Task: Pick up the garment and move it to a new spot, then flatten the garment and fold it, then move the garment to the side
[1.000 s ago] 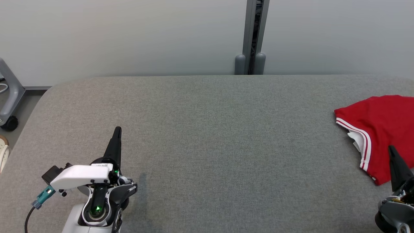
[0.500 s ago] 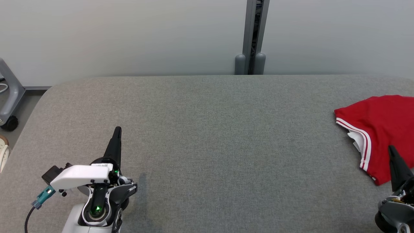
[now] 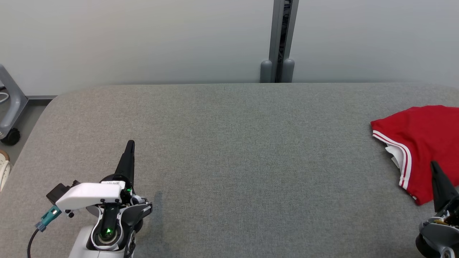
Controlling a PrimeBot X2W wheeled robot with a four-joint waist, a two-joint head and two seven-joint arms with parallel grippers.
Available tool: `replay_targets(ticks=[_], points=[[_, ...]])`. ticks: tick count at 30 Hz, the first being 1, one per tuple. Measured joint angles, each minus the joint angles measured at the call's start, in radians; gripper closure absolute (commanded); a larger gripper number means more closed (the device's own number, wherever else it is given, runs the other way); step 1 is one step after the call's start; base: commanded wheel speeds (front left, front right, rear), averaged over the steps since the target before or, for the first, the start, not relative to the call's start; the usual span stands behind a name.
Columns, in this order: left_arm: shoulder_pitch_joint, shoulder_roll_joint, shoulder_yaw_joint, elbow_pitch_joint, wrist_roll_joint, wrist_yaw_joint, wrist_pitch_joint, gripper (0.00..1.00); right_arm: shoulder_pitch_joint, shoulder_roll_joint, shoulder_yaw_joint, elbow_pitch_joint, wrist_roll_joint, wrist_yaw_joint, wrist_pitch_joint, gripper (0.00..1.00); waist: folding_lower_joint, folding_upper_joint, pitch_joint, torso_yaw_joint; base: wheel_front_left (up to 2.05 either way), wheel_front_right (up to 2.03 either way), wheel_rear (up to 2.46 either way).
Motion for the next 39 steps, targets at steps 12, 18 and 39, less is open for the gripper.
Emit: replay_targets(ticks=[12, 18, 39], points=[[0.0, 0.0, 0.0, 0.0, 0.0, 0.0, 0.0, 1.0, 0.0, 0.0, 0.0, 0.0, 0.0, 0.0, 0.0, 1.0, 0.0, 0.0, 0.0, 0.0, 0.0, 0.0, 0.0], [0.0, 0.0, 0.0, 0.0, 0.0, 0.0, 0.0, 1.0, 0.0, 0.0, 0.0, 0.0, 0.0, 0.0, 0.0, 1.0, -0.0001, 0.0, 0.0, 0.0, 0.0, 0.0, 0.0], [0.0, 0.0, 0.0, 0.0, 0.0, 0.0, 0.0, 1.0, 0.0, 0.0, 0.0, 0.0, 0.0, 0.0, 0.0, 1.0, 0.0, 0.0, 0.0, 0.0, 0.0, 0.0, 0.0]])
